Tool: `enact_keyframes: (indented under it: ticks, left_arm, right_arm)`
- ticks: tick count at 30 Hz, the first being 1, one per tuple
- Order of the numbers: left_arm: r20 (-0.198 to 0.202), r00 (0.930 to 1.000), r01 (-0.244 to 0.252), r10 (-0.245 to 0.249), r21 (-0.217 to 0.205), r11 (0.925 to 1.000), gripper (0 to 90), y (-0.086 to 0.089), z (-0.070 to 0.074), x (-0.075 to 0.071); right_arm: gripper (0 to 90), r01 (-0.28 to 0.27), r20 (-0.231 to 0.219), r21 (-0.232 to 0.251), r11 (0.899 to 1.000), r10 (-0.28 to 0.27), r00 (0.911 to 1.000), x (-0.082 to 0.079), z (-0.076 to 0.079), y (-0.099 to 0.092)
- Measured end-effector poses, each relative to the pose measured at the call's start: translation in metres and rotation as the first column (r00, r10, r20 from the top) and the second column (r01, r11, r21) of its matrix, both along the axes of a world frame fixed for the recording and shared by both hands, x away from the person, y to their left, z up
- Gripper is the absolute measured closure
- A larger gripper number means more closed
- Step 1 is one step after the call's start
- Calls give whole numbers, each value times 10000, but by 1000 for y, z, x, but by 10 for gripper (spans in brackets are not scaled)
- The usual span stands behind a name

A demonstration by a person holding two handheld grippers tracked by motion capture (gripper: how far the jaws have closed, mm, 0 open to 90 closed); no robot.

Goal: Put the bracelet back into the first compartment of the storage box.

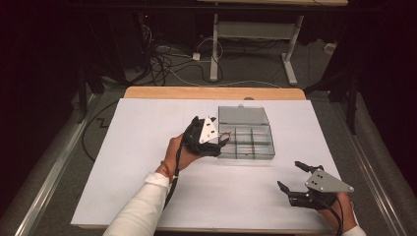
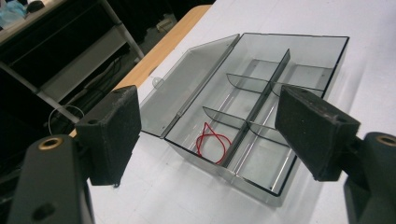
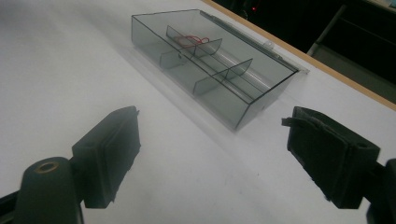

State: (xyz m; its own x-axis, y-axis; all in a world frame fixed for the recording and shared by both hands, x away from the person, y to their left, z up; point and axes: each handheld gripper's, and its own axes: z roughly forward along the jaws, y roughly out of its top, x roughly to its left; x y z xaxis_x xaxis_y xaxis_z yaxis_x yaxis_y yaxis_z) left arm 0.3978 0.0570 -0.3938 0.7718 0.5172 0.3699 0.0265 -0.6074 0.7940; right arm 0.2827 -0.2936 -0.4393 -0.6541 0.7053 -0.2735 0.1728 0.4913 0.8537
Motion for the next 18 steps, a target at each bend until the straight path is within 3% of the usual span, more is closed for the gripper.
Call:
enact_keyframes:
  ticks: [9,18]
  left_arm:
    - [381,9992,124,-123,-44,9999,217,8,5,-14]
    - [434,9988,251,-243,-176,9995,217,16,3,-30]
  right_arm:
    - [181,-43,-55,-36,10000,43,10000,0,-1,2]
    - [181,-76,-97,-18,10000,76,9999,-1,-1,2]
